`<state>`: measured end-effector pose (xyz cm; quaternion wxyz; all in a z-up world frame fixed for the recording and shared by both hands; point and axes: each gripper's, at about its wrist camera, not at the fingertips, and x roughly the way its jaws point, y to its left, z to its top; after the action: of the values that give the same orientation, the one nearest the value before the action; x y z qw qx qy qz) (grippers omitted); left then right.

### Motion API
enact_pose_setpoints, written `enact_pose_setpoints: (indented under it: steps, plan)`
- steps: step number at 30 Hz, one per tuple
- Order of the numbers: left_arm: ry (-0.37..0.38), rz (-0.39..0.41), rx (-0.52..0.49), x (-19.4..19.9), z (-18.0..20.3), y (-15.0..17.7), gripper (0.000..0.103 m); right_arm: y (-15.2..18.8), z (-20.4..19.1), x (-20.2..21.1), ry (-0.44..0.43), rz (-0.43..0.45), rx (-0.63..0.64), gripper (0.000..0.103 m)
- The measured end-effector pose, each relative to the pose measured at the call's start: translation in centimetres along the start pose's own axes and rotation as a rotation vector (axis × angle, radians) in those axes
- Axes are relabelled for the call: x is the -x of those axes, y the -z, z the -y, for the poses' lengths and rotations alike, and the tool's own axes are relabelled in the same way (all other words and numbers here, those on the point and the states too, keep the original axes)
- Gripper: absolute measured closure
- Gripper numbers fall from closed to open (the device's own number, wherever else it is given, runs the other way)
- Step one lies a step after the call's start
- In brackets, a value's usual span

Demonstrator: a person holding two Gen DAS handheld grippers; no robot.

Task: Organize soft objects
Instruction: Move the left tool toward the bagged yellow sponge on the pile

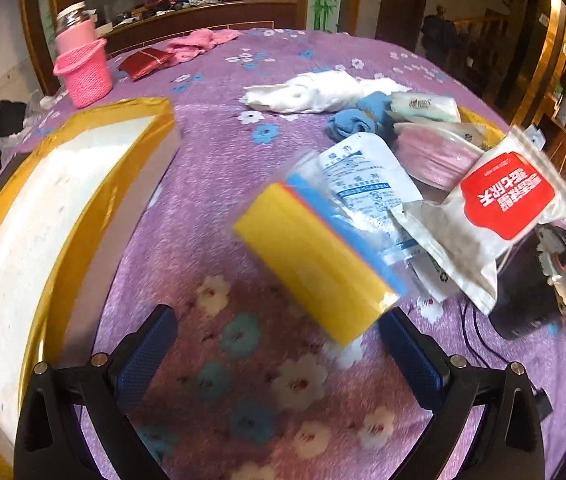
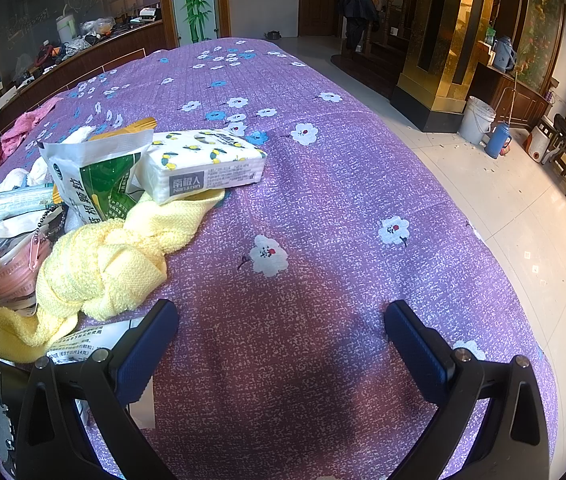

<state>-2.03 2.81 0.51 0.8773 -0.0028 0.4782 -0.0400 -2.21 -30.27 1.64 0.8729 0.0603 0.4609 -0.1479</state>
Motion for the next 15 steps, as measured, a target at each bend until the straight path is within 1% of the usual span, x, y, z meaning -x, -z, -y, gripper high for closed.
enact_pose_setpoints:
  steps: [1, 3, 9, 13, 15]
  plan:
    - [-0.004, 0.000, 0.000, -0.04, -0.04, -0.01, 0.000, -0.03, -0.02, -0.01, 0.000, 0.000, 0.000, 0.000]
    - [-0.037, -0.004, -0.022, -0.31, 0.63, 0.10, 0.000, -0.01, -0.05, -0.02, 0.000, 0.001, 0.000, 0.000]
    - [-0.053, -0.005, 0.014, -0.44, 0.81, 0.07, 0.000, -0.06, -0.10, -0.07, 0.001, 0.000, 0.000, 0.000]
    - [-0.053, -0.005, 0.015, -0.41, 0.80, 0.09, 0.000, -0.09, -0.24, -0.21, 0.004, 0.000, 0.001, 0.000]
    - [-0.039, -0.005, 0.009, -0.36, 0.67, 0.16, 0.000, -0.10, -0.23, -0.30, 0.006, 0.000, -0.003, 0.000]
